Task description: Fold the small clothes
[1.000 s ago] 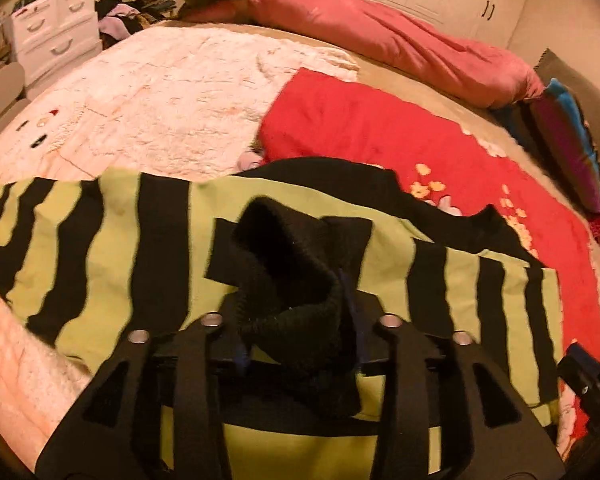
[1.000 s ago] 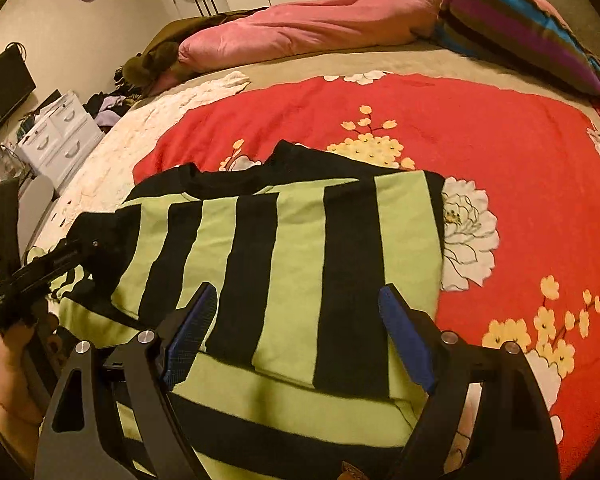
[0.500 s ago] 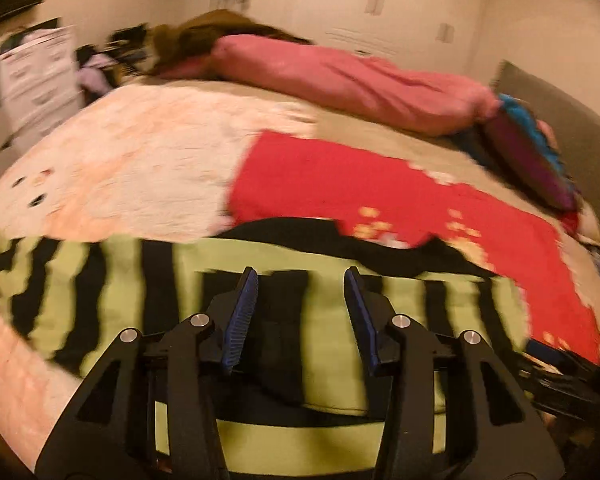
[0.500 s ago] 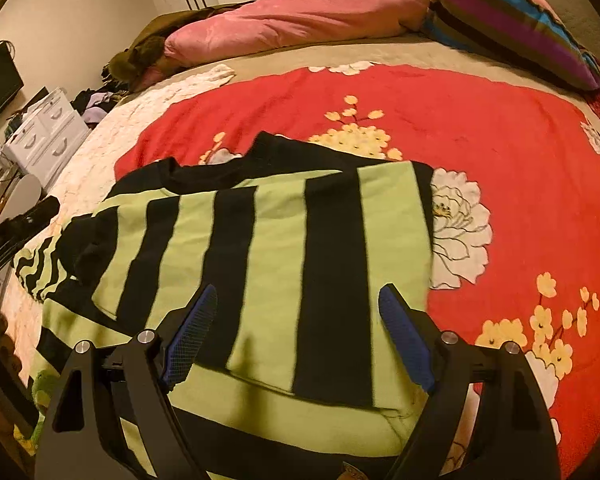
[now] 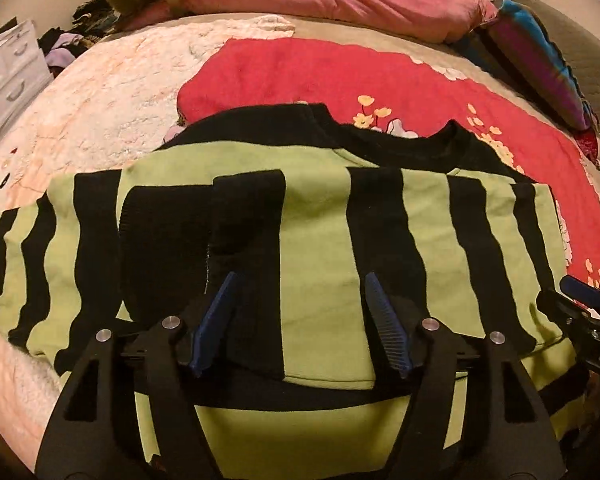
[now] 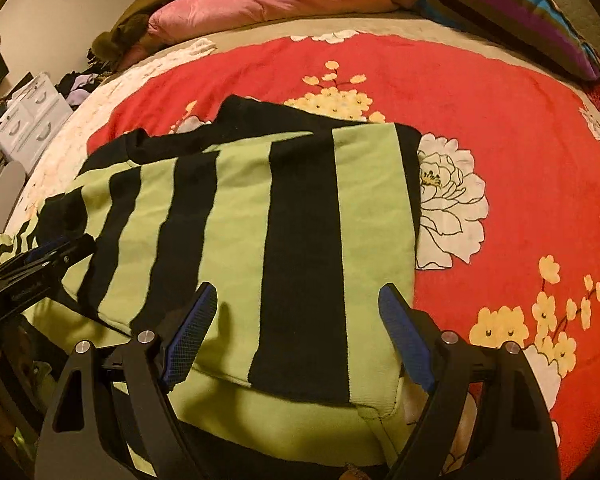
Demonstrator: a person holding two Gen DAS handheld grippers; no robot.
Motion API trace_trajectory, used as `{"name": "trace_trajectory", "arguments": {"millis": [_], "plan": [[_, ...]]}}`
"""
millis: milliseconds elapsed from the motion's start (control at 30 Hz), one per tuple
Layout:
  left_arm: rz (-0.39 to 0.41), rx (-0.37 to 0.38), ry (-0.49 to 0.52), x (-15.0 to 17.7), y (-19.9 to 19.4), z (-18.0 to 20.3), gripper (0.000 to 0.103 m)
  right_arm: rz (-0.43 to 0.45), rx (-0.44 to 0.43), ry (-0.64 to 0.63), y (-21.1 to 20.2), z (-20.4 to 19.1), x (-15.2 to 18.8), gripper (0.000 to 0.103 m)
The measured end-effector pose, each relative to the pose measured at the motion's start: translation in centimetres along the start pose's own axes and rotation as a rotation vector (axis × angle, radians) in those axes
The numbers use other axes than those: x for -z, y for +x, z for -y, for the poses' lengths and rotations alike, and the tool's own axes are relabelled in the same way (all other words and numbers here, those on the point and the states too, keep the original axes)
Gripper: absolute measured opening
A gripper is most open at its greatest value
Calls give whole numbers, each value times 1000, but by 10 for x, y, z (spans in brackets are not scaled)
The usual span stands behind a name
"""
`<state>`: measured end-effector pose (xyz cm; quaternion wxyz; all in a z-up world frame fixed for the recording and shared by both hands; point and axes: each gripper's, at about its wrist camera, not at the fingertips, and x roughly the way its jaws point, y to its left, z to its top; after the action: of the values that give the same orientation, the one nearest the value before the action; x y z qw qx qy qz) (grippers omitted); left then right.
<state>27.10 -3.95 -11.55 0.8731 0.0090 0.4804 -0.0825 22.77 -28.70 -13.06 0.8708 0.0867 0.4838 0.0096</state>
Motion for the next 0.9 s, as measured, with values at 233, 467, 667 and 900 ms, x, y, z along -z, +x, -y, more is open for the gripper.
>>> {"name": "trace_trajectory", "arguments": {"millis": [233,467,667,900], "plan": [[77,9,-26,-6,-29,-1,83,65,-47,22,-28,-3,-4,92],[138,-50,-23,-12,-47,-6,92,108,-75,12,-49,-17,-14,97],[177,-109,-39,-17,-61,-21,93,146,-92,-33,-61,-39,-22,99],[187,-174,-175,-15,-73,-82,93,144,-130,-82,-61,-72,-26,99]]}}
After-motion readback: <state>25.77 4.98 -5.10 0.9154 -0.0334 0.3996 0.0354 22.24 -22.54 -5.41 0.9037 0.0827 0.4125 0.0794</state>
